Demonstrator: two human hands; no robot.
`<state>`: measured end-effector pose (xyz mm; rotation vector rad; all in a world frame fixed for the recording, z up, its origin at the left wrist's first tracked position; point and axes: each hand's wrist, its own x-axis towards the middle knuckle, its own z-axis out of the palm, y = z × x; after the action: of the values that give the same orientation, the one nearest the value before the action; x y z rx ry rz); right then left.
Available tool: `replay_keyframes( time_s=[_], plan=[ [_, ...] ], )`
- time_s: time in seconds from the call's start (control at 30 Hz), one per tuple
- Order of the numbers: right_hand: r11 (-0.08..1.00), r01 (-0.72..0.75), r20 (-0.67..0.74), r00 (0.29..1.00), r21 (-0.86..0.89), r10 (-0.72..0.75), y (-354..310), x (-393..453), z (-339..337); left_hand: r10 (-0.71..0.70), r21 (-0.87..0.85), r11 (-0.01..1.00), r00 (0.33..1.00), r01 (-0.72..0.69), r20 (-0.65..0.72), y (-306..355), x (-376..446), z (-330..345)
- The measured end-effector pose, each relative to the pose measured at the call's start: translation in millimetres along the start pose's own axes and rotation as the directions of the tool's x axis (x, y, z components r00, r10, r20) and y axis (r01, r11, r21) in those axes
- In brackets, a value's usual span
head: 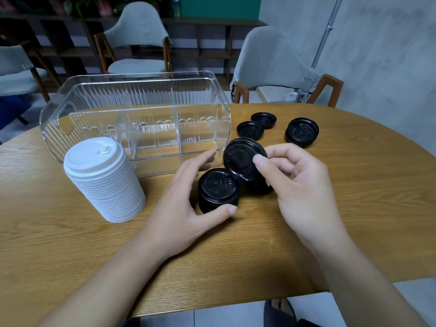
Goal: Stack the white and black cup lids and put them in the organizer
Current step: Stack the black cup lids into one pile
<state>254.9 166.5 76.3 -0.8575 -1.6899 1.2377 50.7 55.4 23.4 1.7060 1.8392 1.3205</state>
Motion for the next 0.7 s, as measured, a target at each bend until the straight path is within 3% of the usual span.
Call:
replay_keyframes(
  time_s=[0.1,0.37,0.47,0.53,0.63,0.7],
  plan=[
    [0.982,-0.096,0.076,0.994,0.163,0.085,-1.4,-1.7,6.3,0.061,0.013,0.998,0.997,-0.06,-0.054,3.0,0.1,0.0],
    [0.956,-0.185,0.174,0.974,0.228,0.147,-5.1,-6.9,18.9,0.103,0.0,0.994,0.977,-0.105,-0.189,4.9,-2.0,-0.3],
    [0.99,-0.099,0.103,0.991,0.101,0.089,-6.8,-8.7,21.3,0.096,-0.01,0.995,0.975,-0.1,-0.203,4.8,-2.5,-0.9],
    [0.997,-0.006,0.062,0.998,-0.072,0.01,-6.7,-11.3,21.4,0.088,-0.01,0.996,0.974,-0.092,-0.209,4.3,-2.0,-0.4],
    [0.907,0.147,0.114,0.987,-0.396,-0.11,-7.1,-17.8,23.0,0.082,0.014,0.997,0.973,-0.081,-0.214,2.0,-1.1,1.3],
    [0.838,0.219,0.139,0.975,-0.5,-0.172,-5.7,-20.5,28.4,0.078,0.039,0.997,0.975,-0.071,-0.206,0.4,-1.2,2.0]
  ],
)
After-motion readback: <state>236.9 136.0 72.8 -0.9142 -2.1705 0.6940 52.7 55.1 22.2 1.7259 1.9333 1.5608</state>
